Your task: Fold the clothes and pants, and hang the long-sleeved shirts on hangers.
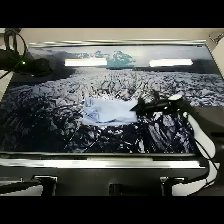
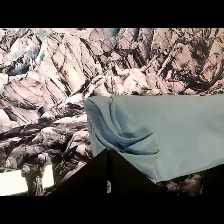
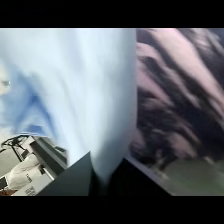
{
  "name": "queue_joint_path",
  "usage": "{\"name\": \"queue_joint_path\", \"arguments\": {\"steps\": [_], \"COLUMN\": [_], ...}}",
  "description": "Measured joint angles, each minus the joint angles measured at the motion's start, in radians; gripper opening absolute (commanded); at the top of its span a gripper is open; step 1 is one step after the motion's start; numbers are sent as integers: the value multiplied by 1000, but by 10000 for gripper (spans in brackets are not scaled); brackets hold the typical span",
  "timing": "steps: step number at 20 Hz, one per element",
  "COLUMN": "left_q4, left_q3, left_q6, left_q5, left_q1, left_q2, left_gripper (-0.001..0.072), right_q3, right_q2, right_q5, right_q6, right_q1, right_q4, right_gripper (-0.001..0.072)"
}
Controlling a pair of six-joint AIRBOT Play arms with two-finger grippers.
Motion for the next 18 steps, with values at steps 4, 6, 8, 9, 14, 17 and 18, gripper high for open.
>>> {"name": "queue_joint_path", "arguments": {"steps": [4, 6, 8, 9, 14, 17, 18], "left_q4": [0, 0, 0, 0, 1, 1, 1], "left_q3": [0, 0, 0, 0, 0, 0, 0], "left_q6": [15, 20, 24, 27, 30, 30, 30], "left_q5": [0, 2, 2, 2, 3, 3, 3], "left_q1": [0, 0, 0, 0, 0, 0, 0], "left_q2": [0, 0, 0, 0, 0, 0, 0], "left_gripper": [21, 21, 21, 21, 21, 21, 21], "right_q3": [195, 307, 419, 466, 621, 652, 657], "right_q2": [94, 135, 162, 169, 185, 187, 187], "right_q5": [89, 135, 186, 205, 255, 247, 238], "right_q6": [114, 195, 273, 306, 419, 443, 450], "right_q1": [-137, -222, -313, -356, -578, -703, -736], "right_q4": [-44, -95, -152, -179, -271, -292, -295], "right_gripper": [43, 43, 43, 43, 43, 43, 42]}}
